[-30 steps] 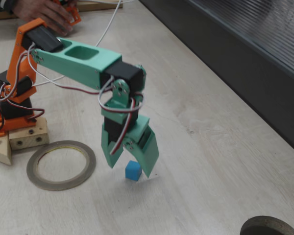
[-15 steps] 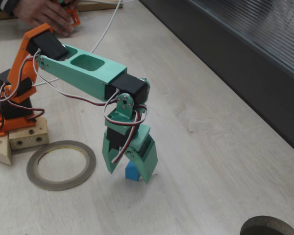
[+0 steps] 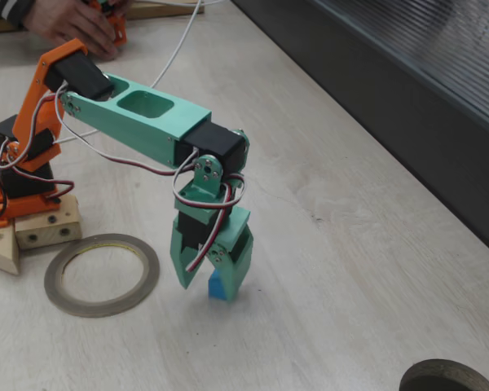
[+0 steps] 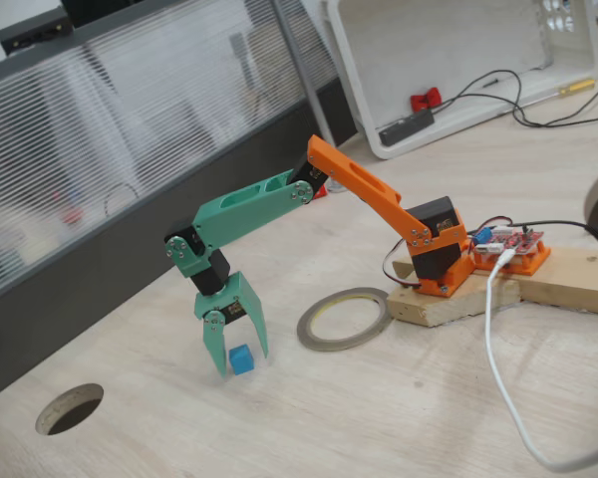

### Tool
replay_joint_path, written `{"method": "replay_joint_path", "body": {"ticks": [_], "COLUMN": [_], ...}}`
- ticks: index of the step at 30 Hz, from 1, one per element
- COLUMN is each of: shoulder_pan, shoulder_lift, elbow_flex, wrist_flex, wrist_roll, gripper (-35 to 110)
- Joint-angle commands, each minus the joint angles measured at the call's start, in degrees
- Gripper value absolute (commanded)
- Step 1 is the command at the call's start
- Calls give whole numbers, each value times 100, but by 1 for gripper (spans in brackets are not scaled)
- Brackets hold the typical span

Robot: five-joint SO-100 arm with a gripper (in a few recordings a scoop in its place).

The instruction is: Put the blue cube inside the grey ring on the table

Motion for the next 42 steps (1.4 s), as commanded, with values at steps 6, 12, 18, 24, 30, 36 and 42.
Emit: {"method": "replay_joint_path", "body": {"ticks": [6, 12, 18, 24, 30, 36, 42], "shoulder_pan": [44, 44, 44, 44, 44, 44, 53], "shoulder_lift": [114, 114, 176, 220, 343, 1362, 1846], "elbow_flex": [-62, -62, -62, -62, -62, -53, 0], "wrist_flex": [18, 9, 9, 26, 88, 88, 88], "wrist_roll": [62, 70, 62, 70, 44, 62, 62], "gripper": [16, 15, 15, 15, 15, 15, 15]}}
